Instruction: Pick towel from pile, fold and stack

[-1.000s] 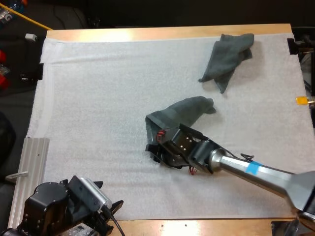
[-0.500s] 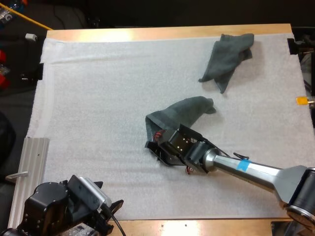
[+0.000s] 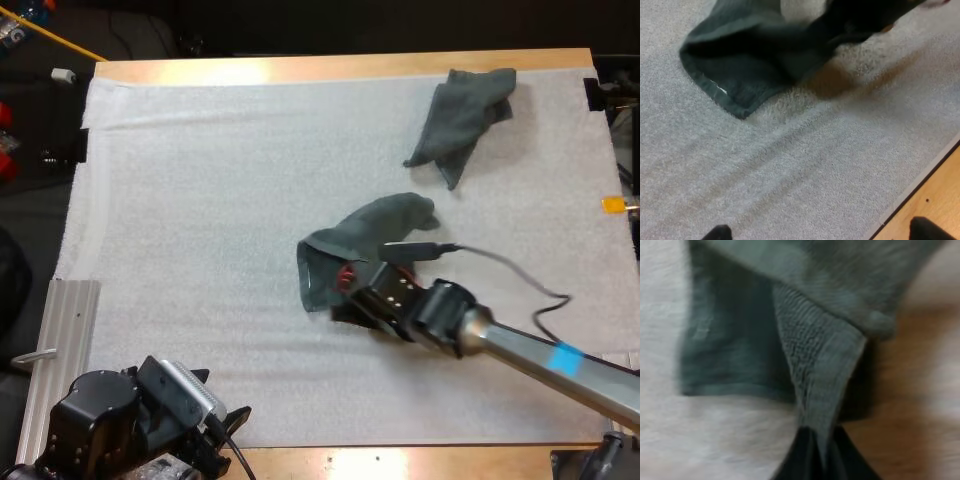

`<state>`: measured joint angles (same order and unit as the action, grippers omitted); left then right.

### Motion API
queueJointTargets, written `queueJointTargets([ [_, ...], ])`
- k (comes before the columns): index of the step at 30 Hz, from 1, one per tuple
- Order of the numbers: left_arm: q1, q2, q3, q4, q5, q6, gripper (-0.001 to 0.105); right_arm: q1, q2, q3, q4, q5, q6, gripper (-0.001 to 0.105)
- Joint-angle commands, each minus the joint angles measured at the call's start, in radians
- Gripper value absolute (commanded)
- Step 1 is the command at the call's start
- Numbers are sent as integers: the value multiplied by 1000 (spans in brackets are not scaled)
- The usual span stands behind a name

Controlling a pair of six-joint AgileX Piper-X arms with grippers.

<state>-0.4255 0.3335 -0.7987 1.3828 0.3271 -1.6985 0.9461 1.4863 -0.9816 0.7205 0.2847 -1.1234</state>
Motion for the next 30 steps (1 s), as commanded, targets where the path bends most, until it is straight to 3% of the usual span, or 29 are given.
queueJointTargets([
  [1,-5,3,-7,2,6,-9,66,-1,-41,1,84,75,-61,0],
  [5,-5,3,-7,2,6,-3,66,-1,-100,1,220,205,-97,0],
  [10,-5,3,-7,-19,6,-3,66,-7,-101,36,228,214,-137,0],
  [15,-5,3,-7,-20,6,-3,66,-112,-101,113,237,212,-113,0],
  [21,-5,3,-7,-53,6,-3,66,-237,-101,186,237,107,-107,0],
  [28,-5,3,23,-147,6,-3,66,-248,-107,202,228,39,-43,0],
  [30,-5,3,31,-148,6,-3,66,-248,-121,202,228,8,-17,5],
])
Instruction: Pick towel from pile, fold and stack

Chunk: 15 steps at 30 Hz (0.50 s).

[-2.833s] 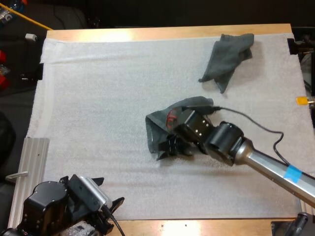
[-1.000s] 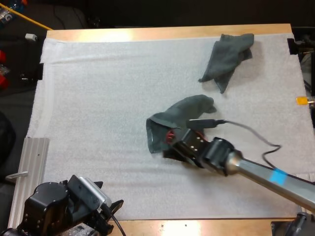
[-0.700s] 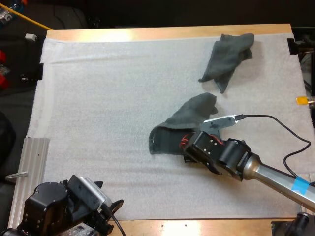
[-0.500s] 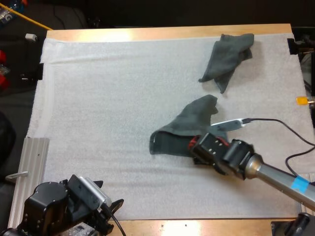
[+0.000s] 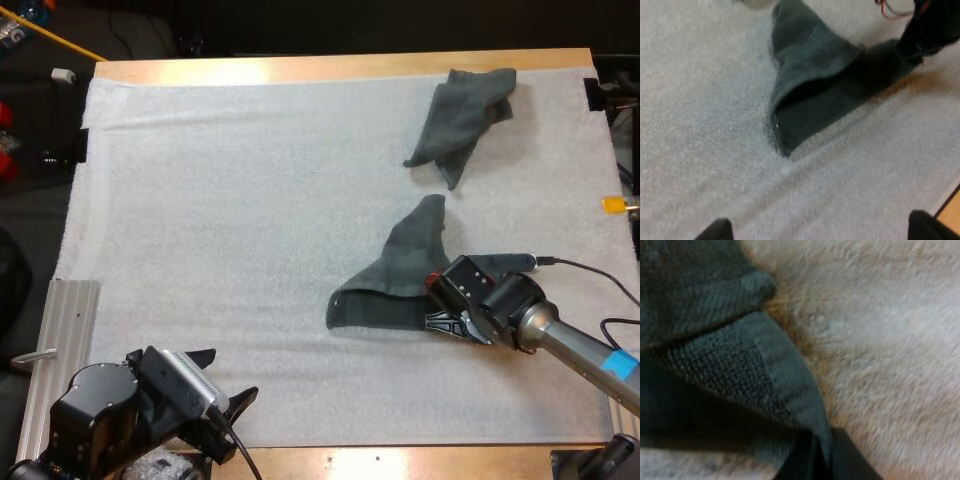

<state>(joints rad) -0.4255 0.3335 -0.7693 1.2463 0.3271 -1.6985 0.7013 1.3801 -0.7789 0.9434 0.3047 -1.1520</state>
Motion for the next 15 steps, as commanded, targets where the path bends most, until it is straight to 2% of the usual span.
queueJointTargets([
  [1,-5,3,4,-12,6,-3,66,-4,-20,-1,5,-18,11,8],
  [4,-5,3,15,-15,6,-3,66,-4,-57,-1,7,-50,5,35],
  [6,-5,3,26,-27,6,-3,66,-4,-97,-1,22,-64,-2,59],
  [8,-5,3,37,-44,6,-3,66,-4,-130,-1,39,-64,-14,67],
  [10,-5,3,46,-61,6,-3,66,-4,-173,-1,66,-57,-23,66],
  [13,-5,5,54,-86,6,-3,66,-4,-244,4,107,-22,-27,58],
  [15,-5,15,54,-104,11,-3,66,-4,-301,16,119,10,-34,48],
])
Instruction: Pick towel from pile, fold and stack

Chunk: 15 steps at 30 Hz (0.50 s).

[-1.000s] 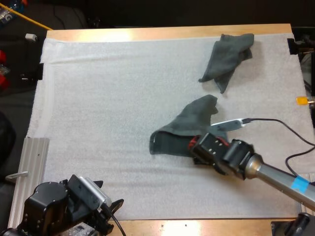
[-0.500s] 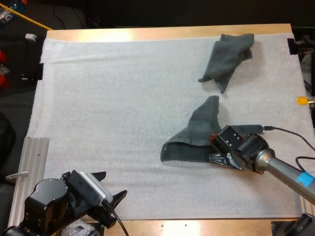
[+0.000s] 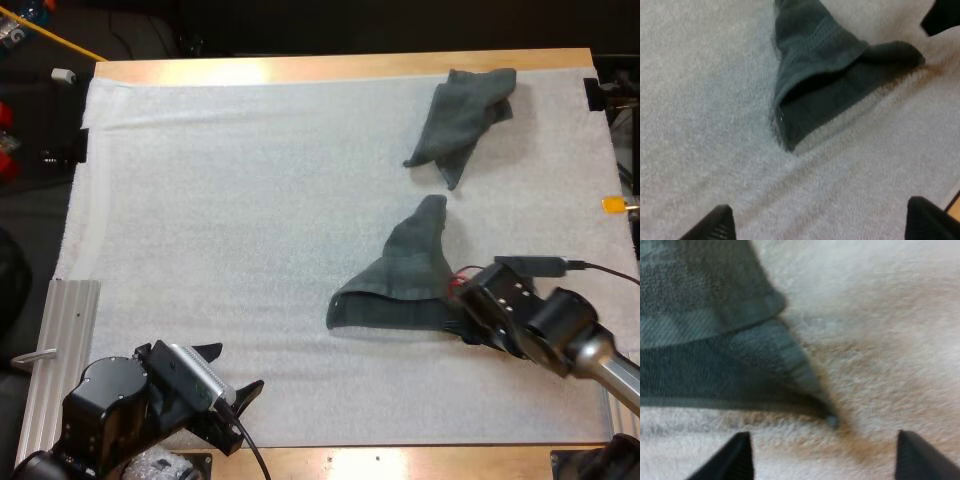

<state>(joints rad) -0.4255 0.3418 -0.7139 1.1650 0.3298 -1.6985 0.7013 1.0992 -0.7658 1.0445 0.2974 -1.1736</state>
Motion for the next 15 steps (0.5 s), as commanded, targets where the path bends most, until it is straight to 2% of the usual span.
queueJointTargets([
  [1,-5,12,-1,-26,12,-3,66,-4,-30,7,17,21,-13,47],
  [4,-5,58,-1,-27,45,-3,66,-4,-90,47,17,21,-13,40],
  [10,-5,183,-1,-27,129,-3,66,-4,-126,152,-3,7,-11,40],
  [15,-5,263,-1,-24,176,-3,66,-39,-126,232,-127,-51,-5,40],
])
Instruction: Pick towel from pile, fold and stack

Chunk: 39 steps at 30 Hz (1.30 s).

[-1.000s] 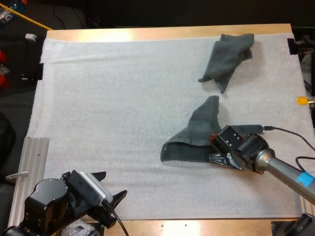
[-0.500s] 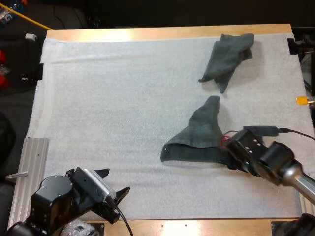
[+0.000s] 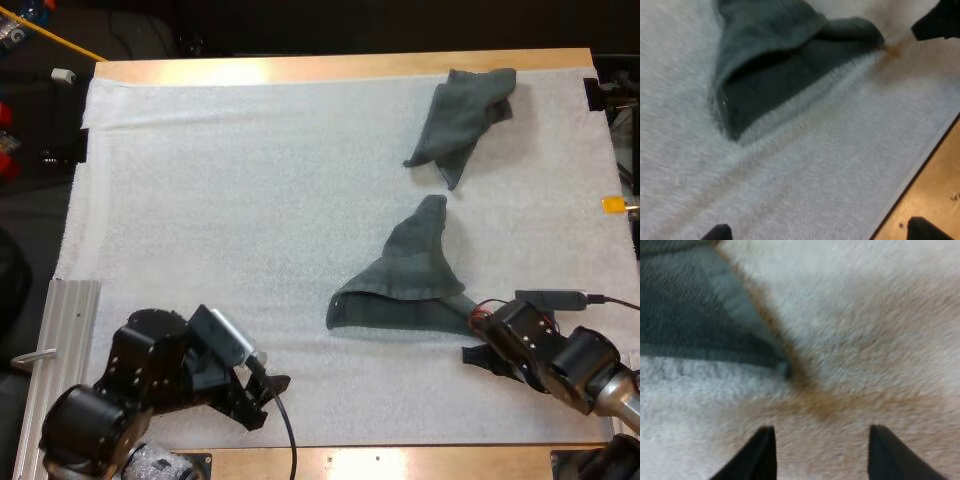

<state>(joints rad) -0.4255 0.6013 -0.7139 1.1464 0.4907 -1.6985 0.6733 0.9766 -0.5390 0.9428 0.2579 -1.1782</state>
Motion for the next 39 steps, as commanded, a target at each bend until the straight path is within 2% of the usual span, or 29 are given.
queueJointTargets([
  [1,-5,10,-1,-6,15,-3,66,-30,-4,12,-44,-30,1,40],
  [6,-5,26,-1,-6,37,-3,66,-189,-4,77,-229,-226,-24,40],
  [10,-5,26,-1,-6,46,-3,66,-290,13,110,-310,-287,-26,40],
  [12,-5,26,-1,-6,46,-3,66,-336,36,119,-368,-354,-26,40],
  [15,-5,26,-1,-6,46,-3,66,-362,85,121,-426,-432,-30,40],
  [21,-5,26,-1,-6,46,-3,66,-361,180,121,-468,-505,-79,40],
  [25,-5,26,-1,-11,46,-3,66,-359,208,121,-468,-507,-89,39],
  [30,-5,26,-1,-83,46,-3,66,-359,216,121,-466,-514,-122,20],
  [34,-5,26,-1,-135,46,-5,66,-359,216,121,-466,-497,-129,12],
  [36,-5,26,-1,-162,46,-5,66,-359,216,121,-466,-496,-129,1],
  [39,-5,30,-1,-204,43,-5,66,-359,216,121,-466,-496,-129,0],
])
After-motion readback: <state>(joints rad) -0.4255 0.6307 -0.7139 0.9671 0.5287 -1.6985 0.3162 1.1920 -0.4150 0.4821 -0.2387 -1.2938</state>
